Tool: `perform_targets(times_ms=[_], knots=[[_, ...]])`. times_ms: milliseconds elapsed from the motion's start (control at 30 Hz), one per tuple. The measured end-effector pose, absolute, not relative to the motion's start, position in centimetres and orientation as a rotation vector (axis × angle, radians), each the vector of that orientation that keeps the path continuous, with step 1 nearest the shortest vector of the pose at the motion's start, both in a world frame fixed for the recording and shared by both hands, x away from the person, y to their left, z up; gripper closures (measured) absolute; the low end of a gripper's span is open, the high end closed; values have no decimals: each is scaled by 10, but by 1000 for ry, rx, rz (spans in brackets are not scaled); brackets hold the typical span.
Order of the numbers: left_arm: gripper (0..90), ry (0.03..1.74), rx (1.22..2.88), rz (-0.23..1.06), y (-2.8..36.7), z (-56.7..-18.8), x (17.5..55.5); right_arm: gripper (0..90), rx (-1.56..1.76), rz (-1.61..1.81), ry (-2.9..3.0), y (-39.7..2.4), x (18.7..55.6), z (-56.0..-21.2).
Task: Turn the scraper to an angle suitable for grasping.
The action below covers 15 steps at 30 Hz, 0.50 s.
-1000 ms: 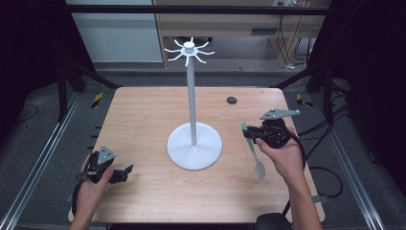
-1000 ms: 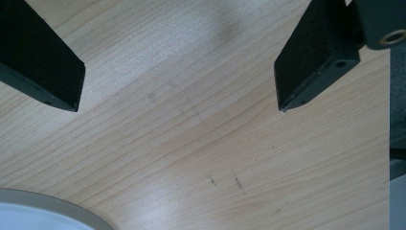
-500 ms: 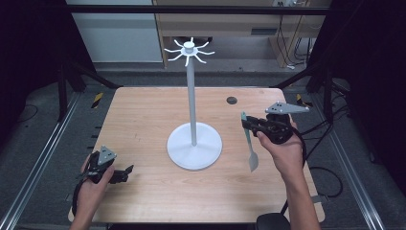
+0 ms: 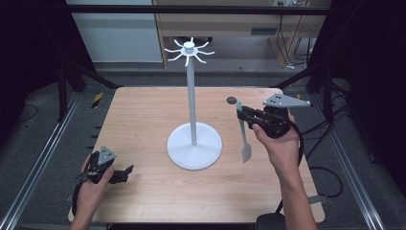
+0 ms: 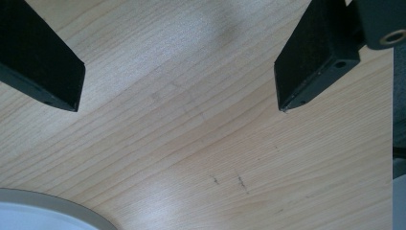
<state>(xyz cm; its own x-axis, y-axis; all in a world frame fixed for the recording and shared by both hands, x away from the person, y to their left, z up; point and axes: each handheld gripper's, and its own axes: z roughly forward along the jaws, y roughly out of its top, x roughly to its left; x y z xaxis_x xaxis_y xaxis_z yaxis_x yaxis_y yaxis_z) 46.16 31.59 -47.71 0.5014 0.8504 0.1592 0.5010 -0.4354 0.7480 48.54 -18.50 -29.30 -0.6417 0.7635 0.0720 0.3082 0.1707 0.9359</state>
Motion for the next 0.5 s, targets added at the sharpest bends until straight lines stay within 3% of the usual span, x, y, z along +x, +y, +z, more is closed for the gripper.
perform_targets(times_ms=[500], knots=[[31, 1102, 2109, 700, 316, -478, 462, 745, 967, 1515, 1992, -173, 485, -270]])
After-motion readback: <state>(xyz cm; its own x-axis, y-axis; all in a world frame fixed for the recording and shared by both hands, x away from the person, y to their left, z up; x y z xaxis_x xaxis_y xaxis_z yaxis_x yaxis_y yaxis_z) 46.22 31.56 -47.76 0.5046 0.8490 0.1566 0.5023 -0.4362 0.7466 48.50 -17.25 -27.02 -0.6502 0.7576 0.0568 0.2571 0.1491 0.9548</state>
